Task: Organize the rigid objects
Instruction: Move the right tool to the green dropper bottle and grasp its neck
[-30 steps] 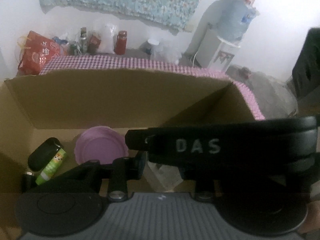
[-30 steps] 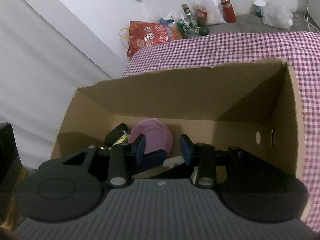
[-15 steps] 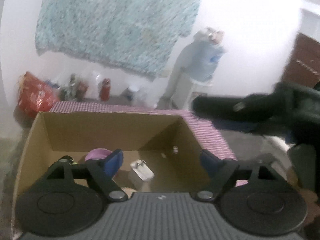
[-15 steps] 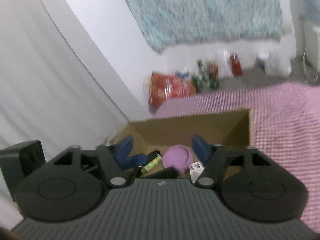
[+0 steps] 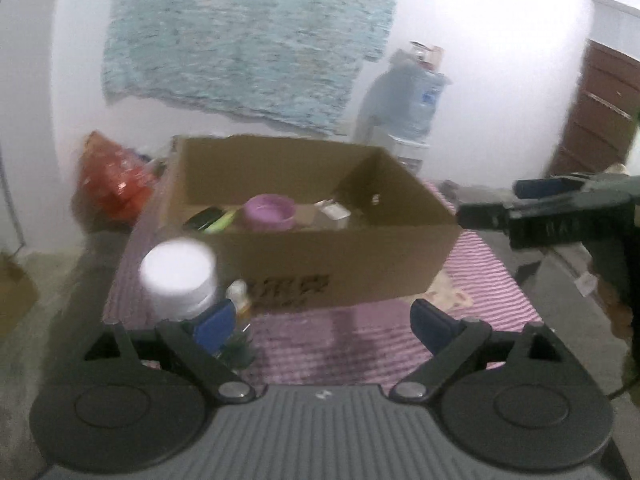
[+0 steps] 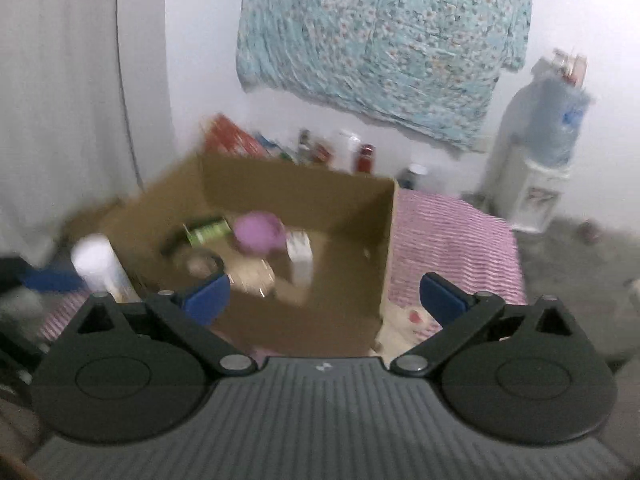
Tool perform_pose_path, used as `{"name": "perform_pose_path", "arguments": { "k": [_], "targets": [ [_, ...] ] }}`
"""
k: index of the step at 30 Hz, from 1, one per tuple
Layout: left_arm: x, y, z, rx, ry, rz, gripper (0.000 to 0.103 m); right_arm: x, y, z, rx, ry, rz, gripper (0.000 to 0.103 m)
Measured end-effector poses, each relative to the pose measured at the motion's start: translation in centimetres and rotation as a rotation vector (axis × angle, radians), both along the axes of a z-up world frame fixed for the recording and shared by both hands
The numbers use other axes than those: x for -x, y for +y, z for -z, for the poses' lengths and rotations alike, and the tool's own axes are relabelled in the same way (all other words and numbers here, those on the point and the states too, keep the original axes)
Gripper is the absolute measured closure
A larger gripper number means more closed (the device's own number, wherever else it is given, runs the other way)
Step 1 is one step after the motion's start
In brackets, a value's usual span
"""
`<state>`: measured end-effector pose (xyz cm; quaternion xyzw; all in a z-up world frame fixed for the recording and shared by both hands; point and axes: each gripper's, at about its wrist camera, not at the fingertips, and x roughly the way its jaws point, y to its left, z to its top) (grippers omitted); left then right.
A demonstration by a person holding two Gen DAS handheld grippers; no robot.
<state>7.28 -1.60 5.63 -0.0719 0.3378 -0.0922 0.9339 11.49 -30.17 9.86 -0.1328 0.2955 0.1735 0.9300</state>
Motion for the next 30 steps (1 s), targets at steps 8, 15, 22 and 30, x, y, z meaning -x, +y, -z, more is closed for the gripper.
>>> {"name": "perform_pose_path", "arguments": {
  "k": [8, 15, 22, 30],
  "targets": [
    [0.6, 1.8, 3.0, -0.024, -0.018, -0.080, 0.009, 2.0, 5.6, 1.0, -0.094, 0.019, -0.122, 0.001],
    [-0.8, 1.9, 6.2, -0.106, 0.011, -0.101, 0.037, 1.1, 9.2, 3.2, -0.269, 0.156, -0.229, 0.001],
    [-1.9, 2.5, 8.0, -0.108, 0.024, -0.118, 0.055, -0.4, 12.9, 6.8, -0.298, 0.236, -0.293, 0.002],
    [-2.8, 2.7, 9.1, -0.089, 0.037, -0.119, 0.060, -2.5, 15.4, 9.3, -0.312, 0.299, -0.320, 0.032]
  ]
}}
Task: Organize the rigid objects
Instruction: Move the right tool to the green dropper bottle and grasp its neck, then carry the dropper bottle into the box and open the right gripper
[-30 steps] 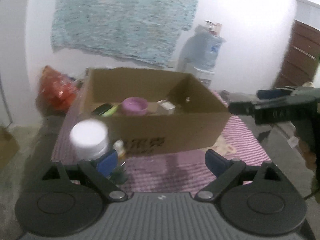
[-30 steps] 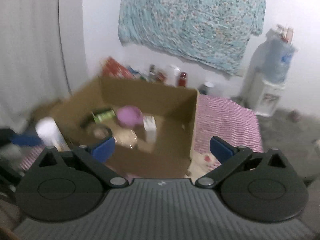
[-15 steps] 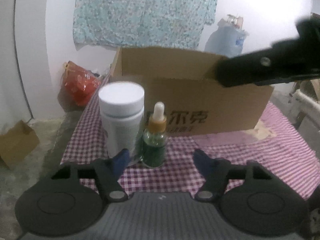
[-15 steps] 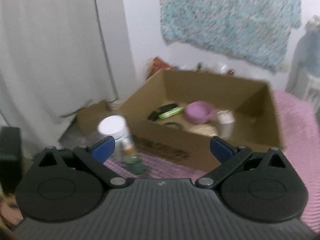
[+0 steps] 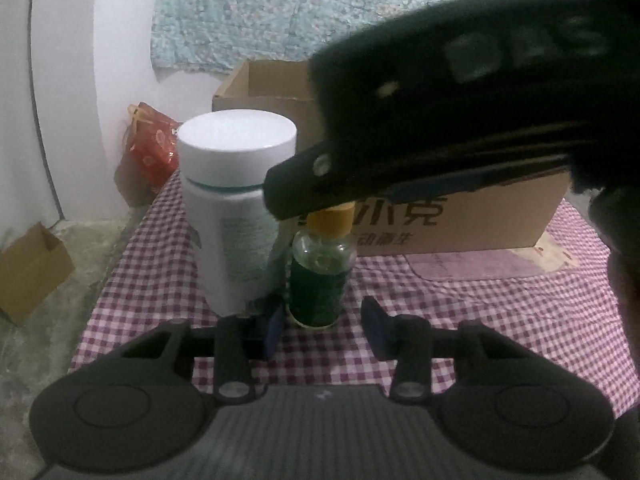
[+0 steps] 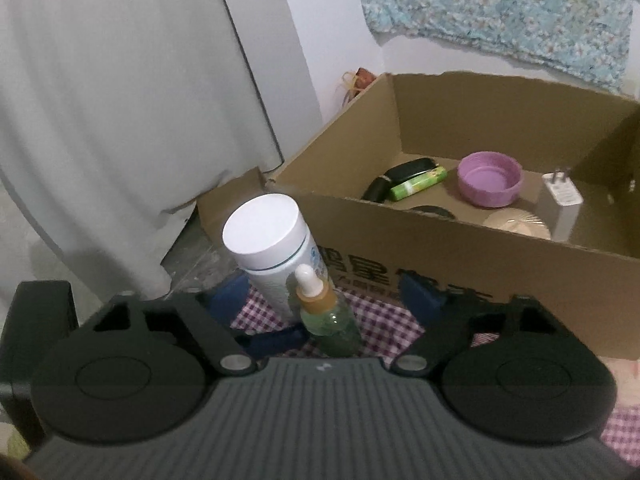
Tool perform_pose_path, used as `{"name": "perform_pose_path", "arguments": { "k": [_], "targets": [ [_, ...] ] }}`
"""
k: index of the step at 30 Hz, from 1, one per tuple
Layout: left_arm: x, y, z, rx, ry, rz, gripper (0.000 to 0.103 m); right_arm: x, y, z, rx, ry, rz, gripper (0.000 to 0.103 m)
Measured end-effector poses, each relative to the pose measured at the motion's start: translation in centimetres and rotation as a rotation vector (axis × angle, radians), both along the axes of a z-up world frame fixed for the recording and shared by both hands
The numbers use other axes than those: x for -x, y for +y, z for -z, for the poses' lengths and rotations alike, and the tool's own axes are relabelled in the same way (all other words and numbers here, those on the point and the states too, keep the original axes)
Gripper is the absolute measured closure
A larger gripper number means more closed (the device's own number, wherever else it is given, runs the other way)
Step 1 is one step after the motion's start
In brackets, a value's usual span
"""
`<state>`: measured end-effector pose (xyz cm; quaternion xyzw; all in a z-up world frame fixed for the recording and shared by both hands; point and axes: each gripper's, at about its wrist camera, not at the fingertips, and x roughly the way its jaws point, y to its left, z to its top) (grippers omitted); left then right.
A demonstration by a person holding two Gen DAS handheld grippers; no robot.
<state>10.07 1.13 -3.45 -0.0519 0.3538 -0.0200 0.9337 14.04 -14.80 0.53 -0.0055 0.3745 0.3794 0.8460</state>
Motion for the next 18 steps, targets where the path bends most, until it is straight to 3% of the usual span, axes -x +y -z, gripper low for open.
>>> {"name": "perform_pose_path", "arguments": {
  "k": [2, 8, 12, 18],
  "targets": [
    [-0.1, -0.1, 0.0, 0.000, -0.005, 0.006, 0.060, -0.2, 0.3, 0.3, -0.001, 0.010, -0.005, 0.048],
    [0.0, -0.4, -0.2, 0.021, -0.015, 0.050, 0.061, -0.5, -0.8, 0.2, -0.018, 0.036, 0.012, 0.082],
    [-0.2, -1.5, 0.0, 0.022, -0.026, 0.093, 0.061, -0.5, -2.3, 0.1, -0.017, 0.050, 0.046, 0.082],
    [-1.5, -2.6, 0.4, -0.047, -0.006, 0.080, 0.061, -0.5, -4.1, 0.1, -0.037, 0.067, 0.079, 0.083]
  ]
}}
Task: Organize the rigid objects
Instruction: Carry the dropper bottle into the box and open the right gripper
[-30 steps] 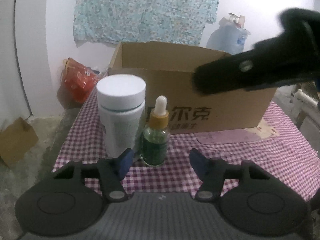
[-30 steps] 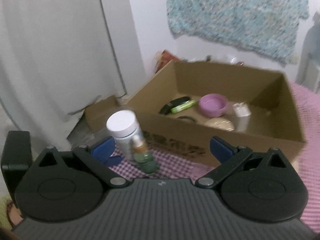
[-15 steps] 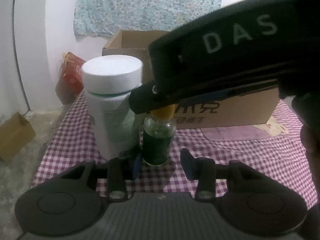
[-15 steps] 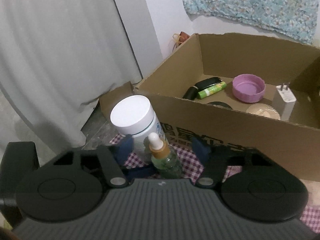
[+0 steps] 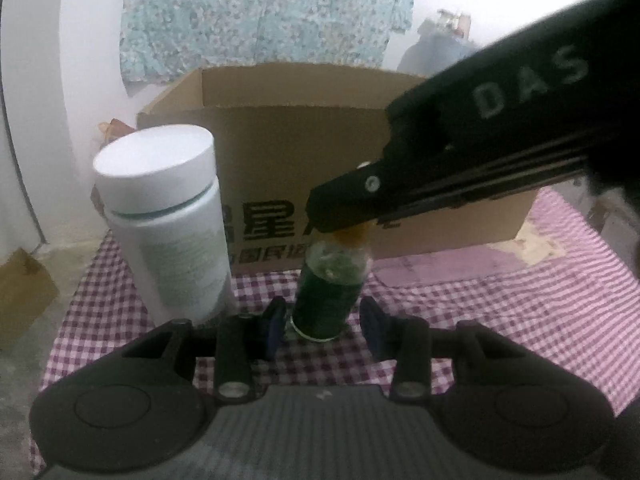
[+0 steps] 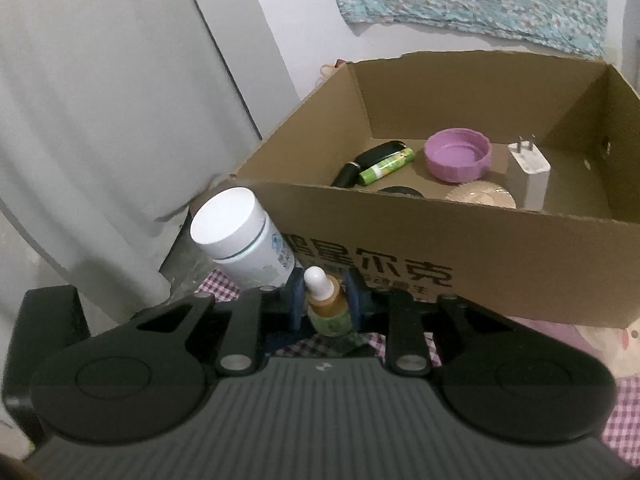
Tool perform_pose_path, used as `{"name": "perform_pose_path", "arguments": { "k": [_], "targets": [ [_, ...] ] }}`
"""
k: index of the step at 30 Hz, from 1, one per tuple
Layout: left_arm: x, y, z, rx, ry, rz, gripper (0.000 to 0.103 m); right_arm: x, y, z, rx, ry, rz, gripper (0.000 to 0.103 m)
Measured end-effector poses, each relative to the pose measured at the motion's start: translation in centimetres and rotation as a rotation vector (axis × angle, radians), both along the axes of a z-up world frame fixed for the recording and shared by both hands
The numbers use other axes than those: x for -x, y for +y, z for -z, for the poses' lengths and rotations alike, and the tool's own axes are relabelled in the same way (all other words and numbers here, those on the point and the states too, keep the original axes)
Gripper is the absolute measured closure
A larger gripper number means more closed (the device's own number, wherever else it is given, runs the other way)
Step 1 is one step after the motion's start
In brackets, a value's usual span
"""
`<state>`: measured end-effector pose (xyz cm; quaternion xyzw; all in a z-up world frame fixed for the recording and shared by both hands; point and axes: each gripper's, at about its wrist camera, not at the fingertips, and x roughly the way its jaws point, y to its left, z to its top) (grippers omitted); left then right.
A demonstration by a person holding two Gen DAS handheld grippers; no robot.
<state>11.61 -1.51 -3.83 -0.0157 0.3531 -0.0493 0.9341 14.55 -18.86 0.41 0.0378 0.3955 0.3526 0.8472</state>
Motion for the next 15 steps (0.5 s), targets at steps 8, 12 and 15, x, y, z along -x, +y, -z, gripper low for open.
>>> {"name": "perform_pose_path", "arguments": {
  "k": [8, 12, 15],
  "targets": [
    [-0.1, -1.3, 0.1, -0.015, 0.004, 0.009, 0.068, 0.5, -0.2, -0.1, 0.010, -0.003, 0.007, 0.083],
    [0.9, -2.0, -1.4, -0.015, -0.021, 0.041, 0.069, 1.3, -1.0, -1.3, 0.005, -0.018, 0.001, 0.082],
    [1.4, -2.7, -3.4, -0.008, -0.070, 0.056, 0.070, 2.1, -1.9, -3.3, -0.004, -0.067, -0.006, 0.082]
  ]
}}
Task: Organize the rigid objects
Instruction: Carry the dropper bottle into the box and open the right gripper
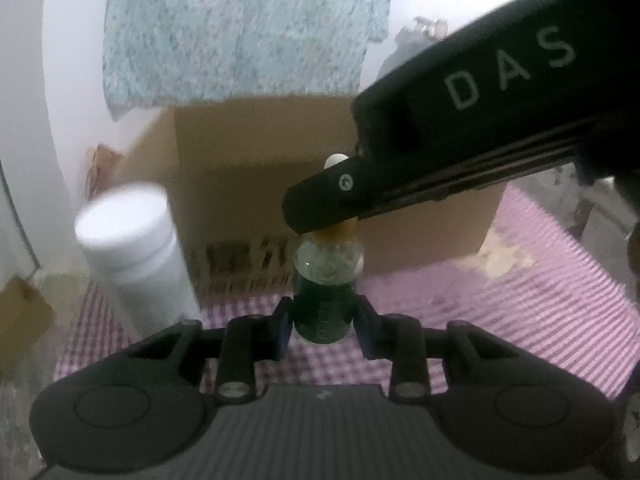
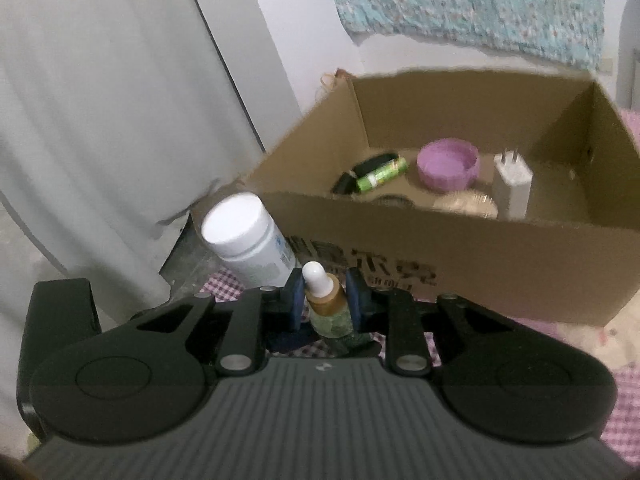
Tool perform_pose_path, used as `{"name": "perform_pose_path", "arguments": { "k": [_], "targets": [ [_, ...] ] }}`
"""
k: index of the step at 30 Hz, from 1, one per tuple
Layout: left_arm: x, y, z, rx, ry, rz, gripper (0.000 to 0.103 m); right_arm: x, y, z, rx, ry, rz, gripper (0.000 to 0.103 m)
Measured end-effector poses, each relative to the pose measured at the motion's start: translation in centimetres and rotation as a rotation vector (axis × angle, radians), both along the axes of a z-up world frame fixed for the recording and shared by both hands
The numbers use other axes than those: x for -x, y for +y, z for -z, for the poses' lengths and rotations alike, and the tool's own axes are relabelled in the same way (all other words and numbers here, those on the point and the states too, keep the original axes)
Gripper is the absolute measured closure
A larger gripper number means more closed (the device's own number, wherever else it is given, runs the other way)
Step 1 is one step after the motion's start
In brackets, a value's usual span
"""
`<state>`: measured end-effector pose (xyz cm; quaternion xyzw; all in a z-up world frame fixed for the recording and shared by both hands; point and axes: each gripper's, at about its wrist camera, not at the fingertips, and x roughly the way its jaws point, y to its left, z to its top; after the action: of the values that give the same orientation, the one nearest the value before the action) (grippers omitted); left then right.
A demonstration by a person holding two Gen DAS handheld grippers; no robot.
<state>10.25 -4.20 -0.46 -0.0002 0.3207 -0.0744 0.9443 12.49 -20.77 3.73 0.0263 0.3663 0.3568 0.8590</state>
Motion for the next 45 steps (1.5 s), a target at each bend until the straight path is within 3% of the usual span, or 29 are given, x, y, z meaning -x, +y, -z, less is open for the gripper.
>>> {"name": "perform_pose_path", "arguments": {
  "k": [5, 10, 13, 17, 24, 30, 36, 41, 45],
  "targets": [
    [-0.1, -1.0, -4.0, 0.012, -0.094, 0.021, 0.070, 0.5, -2.0, -4.3, -0.038, -0.099, -0.017, 0.082],
    [-3.2, -2.4, -6.8, 0.030, -0.136, 0.066, 0.070, -1.1, -4.2, -8.2, -0.053, -0.183, -0.022, 0.082],
    [-6.7, -3.4, -7.6, 0.071, -0.107, 0.101, 0.070, -3.5, -5.7, -9.8, -0.044, -0.201, -0.010, 0.082],
    [-12.4, -4.5, -7.2, 0.110, -0.010, 0.138, 0.070, -8.3, -8.2, -10.3, -0.021, -0.156, 0.020, 0.082],
    [-21.4, -6.4, -5.0, 0.111, 0.186, 0.162, 0.070, -18.3, -13.1, -7.5, -0.030, 0.008, 0.077, 0.082],
    [-25.9, -7.1, -3.0, 0.094, 0.303, 0.148, 0.070, -22.7, -14.0, -4.5, -0.022, 0.069, 0.089, 0.083],
    [-27.5, -5.9, -1.7, 0.118, 0.400, 0.110, 0.070, -25.0, -13.2, -2.0, -0.007, 0.109, 0.077, 0.083],
    [-27.7, -5.2, -1.4, 0.125, 0.428, 0.104, 0.065, -26.0, -12.1, -0.1, 0.039, 0.124, 0.061, 0.085],
    [-27.6, -4.9, -1.4, 0.143, 0.429, 0.107, 0.065, -26.2, -11.5, 0.2, 0.060, 0.114, 0.053, 0.092]
  ]
}}
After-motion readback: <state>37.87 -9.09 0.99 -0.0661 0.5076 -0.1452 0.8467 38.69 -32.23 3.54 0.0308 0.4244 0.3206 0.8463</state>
